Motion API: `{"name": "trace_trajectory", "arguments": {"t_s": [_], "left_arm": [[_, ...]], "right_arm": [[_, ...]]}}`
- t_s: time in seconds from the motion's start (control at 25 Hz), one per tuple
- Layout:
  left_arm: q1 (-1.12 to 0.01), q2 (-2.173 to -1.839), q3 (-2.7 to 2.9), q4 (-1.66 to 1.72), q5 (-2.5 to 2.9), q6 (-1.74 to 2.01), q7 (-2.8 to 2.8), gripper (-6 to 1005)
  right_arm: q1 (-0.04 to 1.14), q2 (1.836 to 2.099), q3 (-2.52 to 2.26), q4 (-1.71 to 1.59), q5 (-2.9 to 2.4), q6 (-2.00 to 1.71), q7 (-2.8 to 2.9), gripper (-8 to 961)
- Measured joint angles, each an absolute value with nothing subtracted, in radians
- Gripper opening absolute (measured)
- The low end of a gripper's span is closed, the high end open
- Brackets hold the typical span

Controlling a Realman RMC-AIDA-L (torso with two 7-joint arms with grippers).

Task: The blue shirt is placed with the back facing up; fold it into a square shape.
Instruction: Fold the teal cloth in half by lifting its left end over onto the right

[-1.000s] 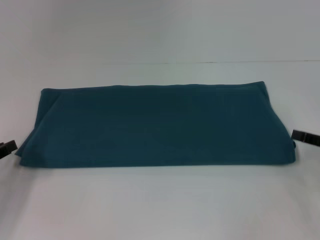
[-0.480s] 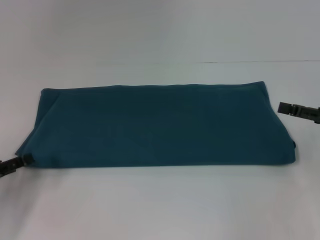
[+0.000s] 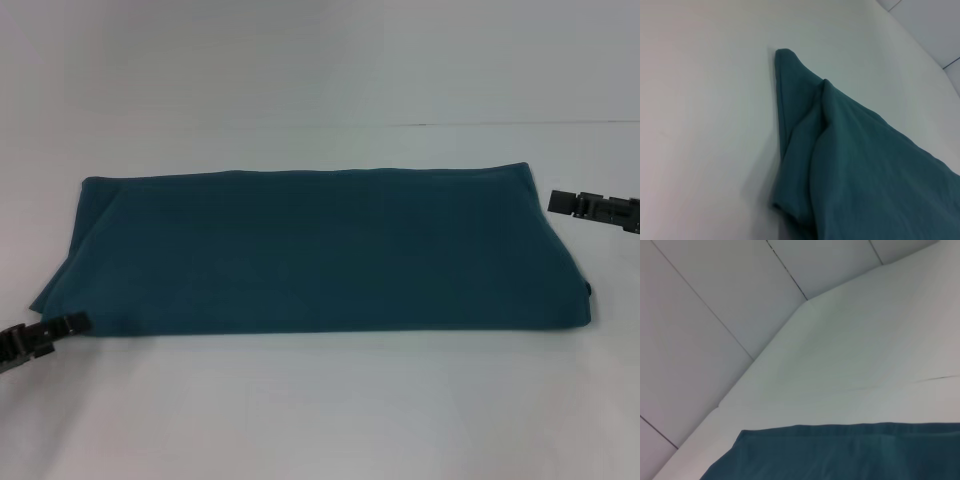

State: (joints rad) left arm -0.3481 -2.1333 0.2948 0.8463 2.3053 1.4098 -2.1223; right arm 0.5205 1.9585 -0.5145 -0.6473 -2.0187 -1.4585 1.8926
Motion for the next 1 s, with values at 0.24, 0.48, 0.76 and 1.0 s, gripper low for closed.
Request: {"name": "trace_trajectory", "arguments": {"t_s": [0.24,0.48,0.76,1.0], "left_arm": [[-0.358,-2.129,0.307,0.836,2.308,1.379,-2.139,868],[-0.377,-2.125,0.313,0.826,2.345,1.357,-2.151,867],[-0.400,-2.120,0.316,0.810,2.356,1.336,-2.155,864],[-0.424,-2.112,0.322,0.791,2.356,1.313,-2.150,862]], "right_arm": [[0.521,1.957,-0.509,-0.647,-2.017,-1.458,1.889,920],[0.519,1.957,-0.502,-0.647,-2.014,-1.457,1.888,918],[0.518,1.957,-0.491,-0.647,-2.014,-1.460,1.888,917],[0.515,1.957,-0.491,-0.647,-2.014,-1.460,1.889,917]]}}
